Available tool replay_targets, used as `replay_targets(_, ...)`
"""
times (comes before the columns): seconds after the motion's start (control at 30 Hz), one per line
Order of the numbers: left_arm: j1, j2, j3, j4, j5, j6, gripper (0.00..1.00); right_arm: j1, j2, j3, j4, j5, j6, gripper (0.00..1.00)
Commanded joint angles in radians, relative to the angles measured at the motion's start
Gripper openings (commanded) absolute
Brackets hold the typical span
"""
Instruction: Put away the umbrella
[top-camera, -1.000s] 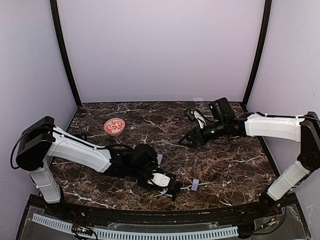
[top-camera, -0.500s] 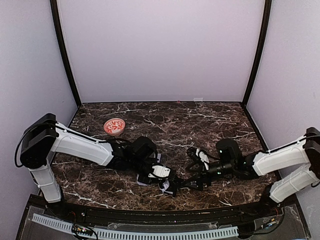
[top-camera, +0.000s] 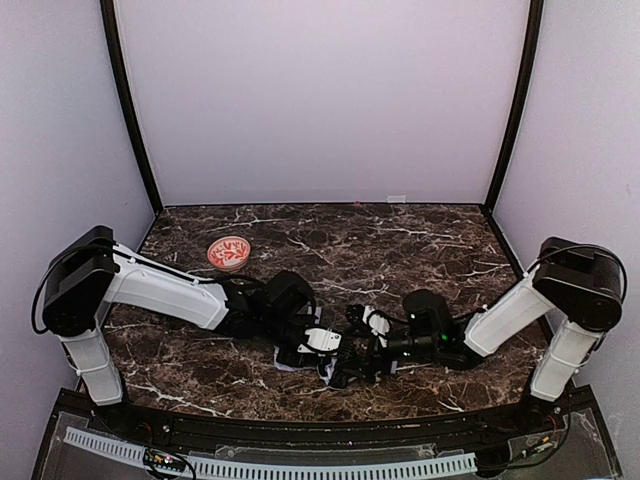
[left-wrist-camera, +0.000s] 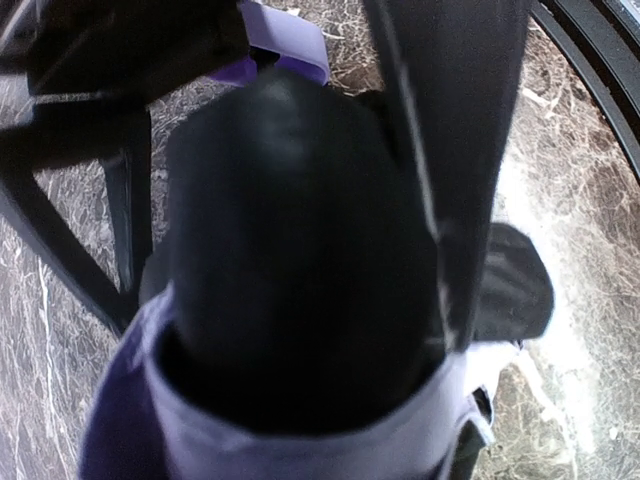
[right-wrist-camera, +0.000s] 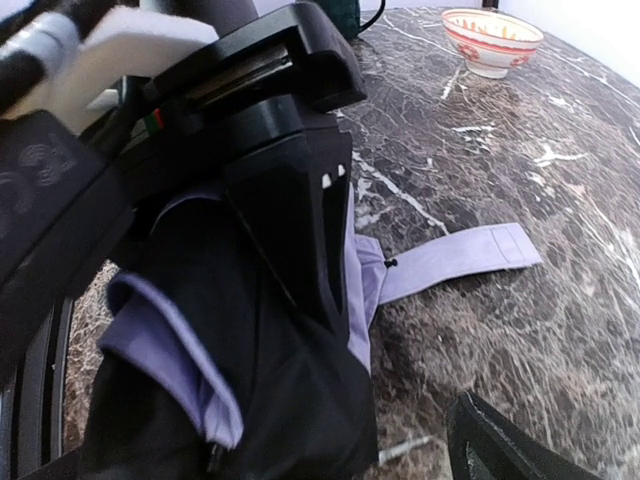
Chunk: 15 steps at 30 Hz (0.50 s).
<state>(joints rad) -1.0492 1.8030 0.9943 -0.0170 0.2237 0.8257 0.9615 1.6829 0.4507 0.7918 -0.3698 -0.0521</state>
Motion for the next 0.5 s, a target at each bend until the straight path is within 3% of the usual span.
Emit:
replay_targets(0.0,0.008,0.024,-0.006,-0.031,0.077,-0.049,0.00,0.006,0.087,0.047,0.102,-0.029,-0.027,0.91)
replay_targets(0.13,0.015,0.023,-0.008,-0.004,0.108,-0.074,0.01,0.006,0.113,0.088,0.058,-0.037,-0.042,0.73)
replay_targets(0.23,0.021,0.024,-0.006,0.016,0.130,-0.088,0.06,0.000,0.117,0.091,0.056,-0.053,-0.042,0.45)
replay_targets(0.3,0.026,0.023,-0.005,0.023,0.136,-0.100,0.13,-0.012,0.108,0.083,0.057,-0.072,-0.041,0.31)
replay_targets(0.37,0.035,0.018,-0.009,0.035,0.138,-0.115,0.24,-0.027,0.099,0.076,0.052,-0.084,-0.043,0.23)
replay_targets(0.47,0.049,-0.004,-0.031,0.065,0.118,-0.141,0.56,-0.051,0.087,0.073,0.015,-0.095,-0.050,0.14)
